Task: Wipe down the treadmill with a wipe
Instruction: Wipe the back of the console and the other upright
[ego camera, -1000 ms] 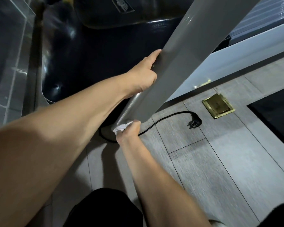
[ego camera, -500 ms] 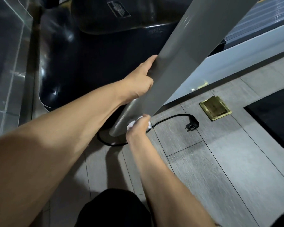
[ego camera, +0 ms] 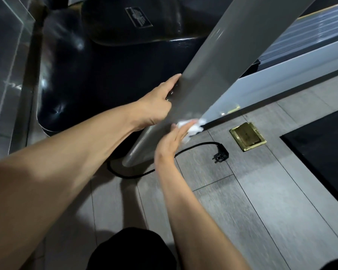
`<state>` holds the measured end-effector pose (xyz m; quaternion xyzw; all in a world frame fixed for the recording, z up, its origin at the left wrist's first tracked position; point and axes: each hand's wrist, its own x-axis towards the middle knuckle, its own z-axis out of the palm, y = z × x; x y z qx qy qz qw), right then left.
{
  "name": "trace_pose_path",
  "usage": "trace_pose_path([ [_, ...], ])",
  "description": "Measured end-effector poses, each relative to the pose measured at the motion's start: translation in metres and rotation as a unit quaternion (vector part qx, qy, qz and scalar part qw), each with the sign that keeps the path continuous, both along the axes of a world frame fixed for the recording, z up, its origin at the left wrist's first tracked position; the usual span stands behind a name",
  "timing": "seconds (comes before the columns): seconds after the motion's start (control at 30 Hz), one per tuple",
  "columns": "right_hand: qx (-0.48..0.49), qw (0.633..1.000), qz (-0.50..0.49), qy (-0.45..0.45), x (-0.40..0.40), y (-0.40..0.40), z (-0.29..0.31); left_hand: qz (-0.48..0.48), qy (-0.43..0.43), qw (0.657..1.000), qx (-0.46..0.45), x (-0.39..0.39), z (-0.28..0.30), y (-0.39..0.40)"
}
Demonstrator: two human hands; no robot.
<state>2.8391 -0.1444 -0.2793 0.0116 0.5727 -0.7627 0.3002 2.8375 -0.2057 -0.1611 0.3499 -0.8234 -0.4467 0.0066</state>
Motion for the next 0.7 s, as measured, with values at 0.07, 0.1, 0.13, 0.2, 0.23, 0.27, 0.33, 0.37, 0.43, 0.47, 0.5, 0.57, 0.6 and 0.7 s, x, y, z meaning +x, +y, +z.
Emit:
trace_pose_path([
  [0.07, -0.012, 0.975, 0.019, -0.223, 0.029, -0.008, -0.026, -0.002, -0.005, 1.000, 0.001, 0.000, 0.002, 0.001],
  [0.1, 0.000, 0.958, 0.028, -0.286, 0.040, -0.013, -0.035, -0.003, -0.004, 1.000, 0.000, 0.000, 0.002, 0.002],
  [0.13, 0.004, 0.943, 0.028, -0.330, 0.049, -0.017, -0.042, -0.002, -0.004, 1.000, 0.000, 0.000, 0.002, 0.003],
  [0.2, 0.015, 0.921, 0.045, -0.386, 0.062, -0.026, -0.047, 0.004, -0.009, 1.000, -0.003, 0.000, 0.003, 0.004],
  [0.23, 0.023, 0.916, 0.052, -0.397, 0.067, -0.027, -0.045, 0.006, -0.011, 1.000, -0.005, -0.001, 0.003, 0.004],
  [0.27, 0.061, 0.912, 0.080, -0.397, 0.073, -0.029, -0.049, 0.008, -0.010, 1.000, -0.006, -0.002, 0.004, 0.005],
  [0.33, 0.037, 0.896, 0.114, -0.428, 0.087, -0.031, -0.069, 0.012, -0.010, 1.000, -0.003, -0.002, 0.006, 0.006],
  [0.37, 0.025, 0.888, 0.120, -0.442, 0.090, -0.033, -0.073, 0.014, -0.010, 1.000, -0.002, -0.002, 0.007, 0.006],
  [0.43, 0.037, 0.883, 0.110, -0.454, 0.078, -0.027, -0.051, 0.016, -0.009, 1.000, 0.002, -0.002, 0.007, 0.007],
  [0.47, 0.022, 0.881, 0.100, -0.462, 0.070, -0.027, -0.037, 0.016, -0.008, 1.000, 0.003, -0.001, 0.007, 0.007],
  [0.5, 0.001, 0.881, 0.085, -0.465, 0.061, -0.024, -0.022, 0.015, -0.007, 1.000, 0.004, -0.001, 0.006, 0.007],
  [0.57, -0.031, 0.881, 0.072, -0.467, 0.040, -0.022, 0.004, 0.012, -0.001, 1.000, 0.002, -0.001, 0.006, 0.007],
  [0.6, -0.047, 0.880, 0.071, -0.468, 0.031, -0.019, 0.018, 0.010, 0.005, 1.000, 0.003, -0.001, 0.006, 0.007],
  [0.7, -0.086, 0.888, 0.079, -0.445, 0.008, -0.006, 0.059, 0.008, 0.015, 1.000, 0.013, 0.003, 0.008, 0.005],
])
